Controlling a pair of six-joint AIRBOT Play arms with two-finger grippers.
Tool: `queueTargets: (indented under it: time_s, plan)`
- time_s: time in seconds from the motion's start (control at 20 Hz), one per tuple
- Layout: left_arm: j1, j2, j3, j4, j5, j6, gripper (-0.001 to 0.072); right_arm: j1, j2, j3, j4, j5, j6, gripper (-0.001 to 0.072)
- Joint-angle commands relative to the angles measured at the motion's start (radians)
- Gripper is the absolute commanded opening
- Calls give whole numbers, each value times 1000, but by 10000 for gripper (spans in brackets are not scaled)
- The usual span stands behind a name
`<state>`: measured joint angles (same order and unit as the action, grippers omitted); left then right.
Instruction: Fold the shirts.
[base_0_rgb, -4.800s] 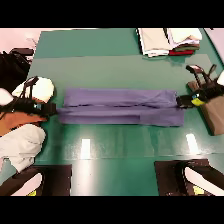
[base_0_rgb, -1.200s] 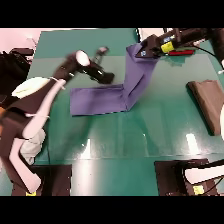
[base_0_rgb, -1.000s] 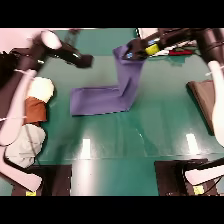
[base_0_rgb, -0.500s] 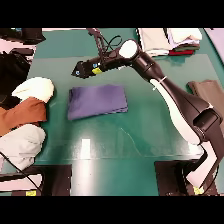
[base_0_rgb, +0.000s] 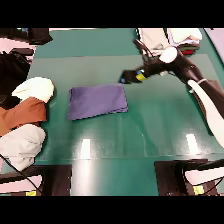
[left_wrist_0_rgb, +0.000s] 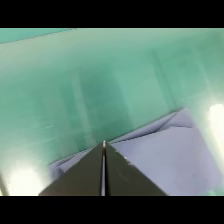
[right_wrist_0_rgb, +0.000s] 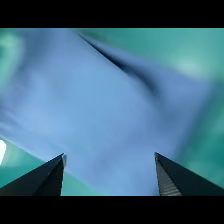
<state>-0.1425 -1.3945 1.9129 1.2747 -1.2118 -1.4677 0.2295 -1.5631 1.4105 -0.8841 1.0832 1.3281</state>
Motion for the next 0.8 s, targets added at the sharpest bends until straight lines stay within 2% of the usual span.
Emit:
queueTargets:
  time_s: [0.0, 0.2, 0.35, 0.45, 0.5, 0.6, 0.75]
  plan:
    - [-19, 0, 0, -3, 12, 7, 22, -116, 8, -212, 67, 0, 13, 629]
    - [-19, 0, 0, -3, 14, 6, 23, -49, -113, -220, 260, -56, -63, 622]
    - [-19, 0, 0, -4, 12, 6, 22, 37, -235, -112, 296, -66, -62, 612]
    - [-19, 0, 0, -21, 5, 6, 22, 86, -310, -25, 329, -72, -62, 482]
    - [-19, 0, 0, -26, -6, 2, 22, 106, -340, 19, 343, -79, -63, 389]
    - [-25, 0, 0, -22, -22, 1, 21, 132, -371, 98, 331, -100, -70, 10]
    - [-90, 0, 0, 19, -21, 2, 21, 107, -347, 180, 329, -134, -80, 15]
